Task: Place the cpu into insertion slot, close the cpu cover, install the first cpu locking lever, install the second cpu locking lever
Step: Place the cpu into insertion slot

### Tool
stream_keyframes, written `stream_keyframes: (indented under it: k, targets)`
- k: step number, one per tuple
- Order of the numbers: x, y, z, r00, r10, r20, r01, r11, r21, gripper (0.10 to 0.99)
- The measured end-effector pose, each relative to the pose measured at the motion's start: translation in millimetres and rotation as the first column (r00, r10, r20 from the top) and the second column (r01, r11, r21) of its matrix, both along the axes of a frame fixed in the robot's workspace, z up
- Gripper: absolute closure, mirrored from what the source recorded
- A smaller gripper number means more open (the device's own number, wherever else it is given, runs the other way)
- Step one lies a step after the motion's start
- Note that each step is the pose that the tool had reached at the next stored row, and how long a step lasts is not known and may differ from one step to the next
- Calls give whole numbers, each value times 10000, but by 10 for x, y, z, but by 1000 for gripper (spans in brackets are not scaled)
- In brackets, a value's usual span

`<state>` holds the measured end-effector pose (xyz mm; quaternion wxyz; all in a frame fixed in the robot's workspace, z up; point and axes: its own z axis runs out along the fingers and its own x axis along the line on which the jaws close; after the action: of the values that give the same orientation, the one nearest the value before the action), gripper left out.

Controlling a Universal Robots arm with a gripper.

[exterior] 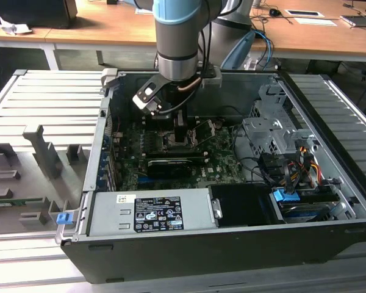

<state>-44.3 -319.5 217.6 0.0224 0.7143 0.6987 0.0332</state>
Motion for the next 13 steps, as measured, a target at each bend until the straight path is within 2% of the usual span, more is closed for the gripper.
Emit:
stream_keyframes:
  k: [2, 3, 4, 6, 13]
  targets:
    - [0, 0, 8, 10000, 0, -3, 0, 10000, 0, 745]
    - [1, 0, 13, 10000, 0, -5, 0, 10000, 0, 745]
    - [1, 0, 17, 10000, 0, -7, 0, 10000, 0, 863]
    - [1, 0, 24, 10000, 0, -11, 0, 10000, 1, 980]
    - [1, 0, 30, 10000, -2, -12, 2, 10000, -1, 980]
